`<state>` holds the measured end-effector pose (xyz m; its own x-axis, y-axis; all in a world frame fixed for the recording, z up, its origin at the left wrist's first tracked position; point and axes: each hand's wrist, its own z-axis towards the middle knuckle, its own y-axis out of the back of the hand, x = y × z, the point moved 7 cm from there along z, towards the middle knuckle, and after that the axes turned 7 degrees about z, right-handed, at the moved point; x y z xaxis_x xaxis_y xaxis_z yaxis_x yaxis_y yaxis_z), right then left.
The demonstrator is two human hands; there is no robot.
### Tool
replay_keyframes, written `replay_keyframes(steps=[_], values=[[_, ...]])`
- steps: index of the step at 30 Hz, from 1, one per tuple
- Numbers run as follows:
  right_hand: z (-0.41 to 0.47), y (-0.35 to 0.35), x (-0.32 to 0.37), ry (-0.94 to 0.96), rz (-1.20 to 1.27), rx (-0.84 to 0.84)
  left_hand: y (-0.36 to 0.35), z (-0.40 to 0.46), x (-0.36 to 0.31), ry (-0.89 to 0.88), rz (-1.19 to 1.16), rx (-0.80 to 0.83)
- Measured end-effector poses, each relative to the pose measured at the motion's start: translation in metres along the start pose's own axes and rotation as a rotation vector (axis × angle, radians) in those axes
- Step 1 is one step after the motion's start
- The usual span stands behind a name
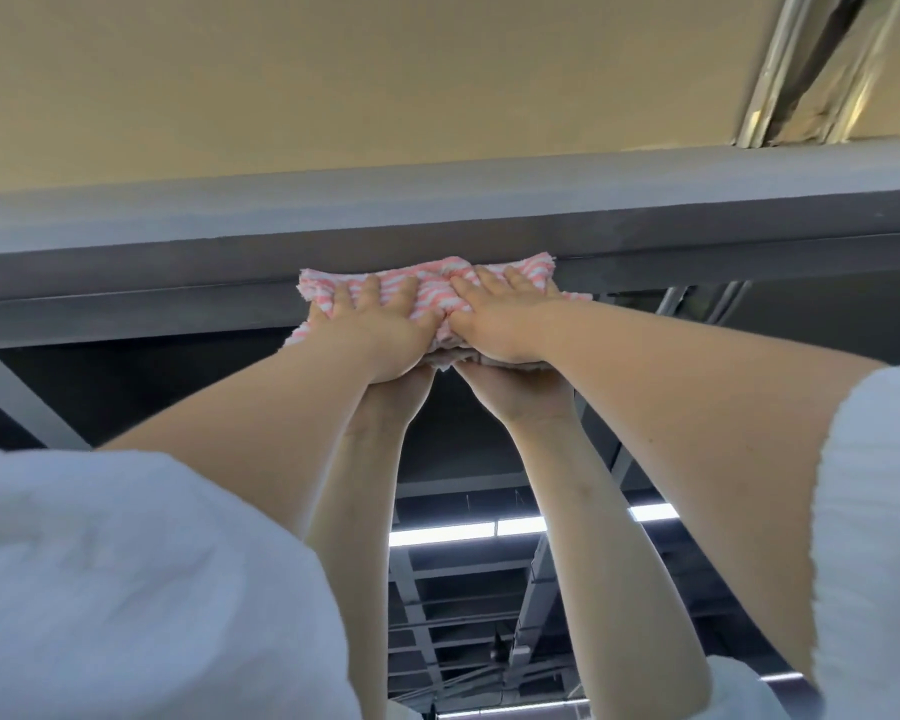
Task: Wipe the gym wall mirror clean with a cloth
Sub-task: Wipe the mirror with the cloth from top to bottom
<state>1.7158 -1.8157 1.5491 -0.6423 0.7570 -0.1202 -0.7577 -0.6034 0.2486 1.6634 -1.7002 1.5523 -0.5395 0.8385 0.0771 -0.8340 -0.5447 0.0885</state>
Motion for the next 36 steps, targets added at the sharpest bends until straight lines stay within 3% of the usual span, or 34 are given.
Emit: replay_keyframes(steps=[19, 27, 36], values=[[-0.065, 0.047, -0.275, -0.039, -0.149, 0.064, 0.034, 0.006, -0.293, -0.042, -0.11, 0.015], [-0.089, 0.047, -0.292, -0.142, 0.02, 0.001, 0.034, -0.012, -0.313, -0.097, -0.138, 0.024], [-0.103, 0.032, -0.234, -0.199, 0.036, -0.004, 0.022, -0.038, -0.256, -0.133, -0.148, 0.039]])
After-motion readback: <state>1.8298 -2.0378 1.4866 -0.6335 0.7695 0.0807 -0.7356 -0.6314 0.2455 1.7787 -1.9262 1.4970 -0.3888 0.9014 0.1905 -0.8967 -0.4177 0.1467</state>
